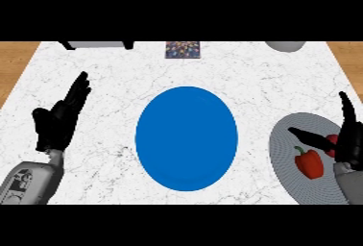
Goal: Pick the tomato from the placemat and place it in the plate
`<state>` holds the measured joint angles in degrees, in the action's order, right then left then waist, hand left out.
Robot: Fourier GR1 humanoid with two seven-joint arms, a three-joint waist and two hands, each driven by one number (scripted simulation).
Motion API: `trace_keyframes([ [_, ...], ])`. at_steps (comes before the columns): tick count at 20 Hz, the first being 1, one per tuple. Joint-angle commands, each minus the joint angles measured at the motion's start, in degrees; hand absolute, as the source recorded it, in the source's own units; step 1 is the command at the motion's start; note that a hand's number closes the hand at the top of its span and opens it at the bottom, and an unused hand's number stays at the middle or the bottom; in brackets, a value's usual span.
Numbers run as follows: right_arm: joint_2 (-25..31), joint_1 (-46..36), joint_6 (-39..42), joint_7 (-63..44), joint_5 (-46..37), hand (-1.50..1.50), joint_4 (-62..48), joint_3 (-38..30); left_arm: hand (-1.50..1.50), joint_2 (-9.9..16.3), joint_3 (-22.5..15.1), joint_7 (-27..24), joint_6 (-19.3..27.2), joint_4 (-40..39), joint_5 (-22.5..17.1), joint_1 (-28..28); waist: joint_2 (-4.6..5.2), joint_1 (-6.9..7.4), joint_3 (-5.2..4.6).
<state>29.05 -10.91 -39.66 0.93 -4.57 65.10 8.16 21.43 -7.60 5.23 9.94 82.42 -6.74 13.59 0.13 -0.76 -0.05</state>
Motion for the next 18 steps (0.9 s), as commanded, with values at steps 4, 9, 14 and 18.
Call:
trace_keyframes([
  [4, 11.75, 7.63, 0.63, -17.33, -8.7, -1.5, 15.86, 1.7, 0.0, -1.17, 0.96, 0.16, 0.34, -2.91, 1.93, 2.37, -0.43, -0.59, -0.11],
  [9, 22.3, 4.26, 17.55, -36.72, -7.68, -1.5, 17.63, 3.76, 0.0, -1.02, 0.41, -0.75, -0.76, -0.93, 1.33, 0.49, -0.52, 0.15, -0.32],
  [14, 25.75, 5.68, 26.95, -46.26, -3.33, -1.5, 25.47, 2.56, 0.0, -4.68, -2.21, 1.21, 1.87, 0.74, 3.93, -0.46, -0.37, 0.34, -0.03],
  [18, 26.28, 7.28, 32.62, -48.46, -0.35, -1.5, 26.06, -0.39, 0.0, -2.05, 1.15, -1.73, -1.46, -2.59, 3.6, 0.13, -0.23, 0.26, 0.02],
])
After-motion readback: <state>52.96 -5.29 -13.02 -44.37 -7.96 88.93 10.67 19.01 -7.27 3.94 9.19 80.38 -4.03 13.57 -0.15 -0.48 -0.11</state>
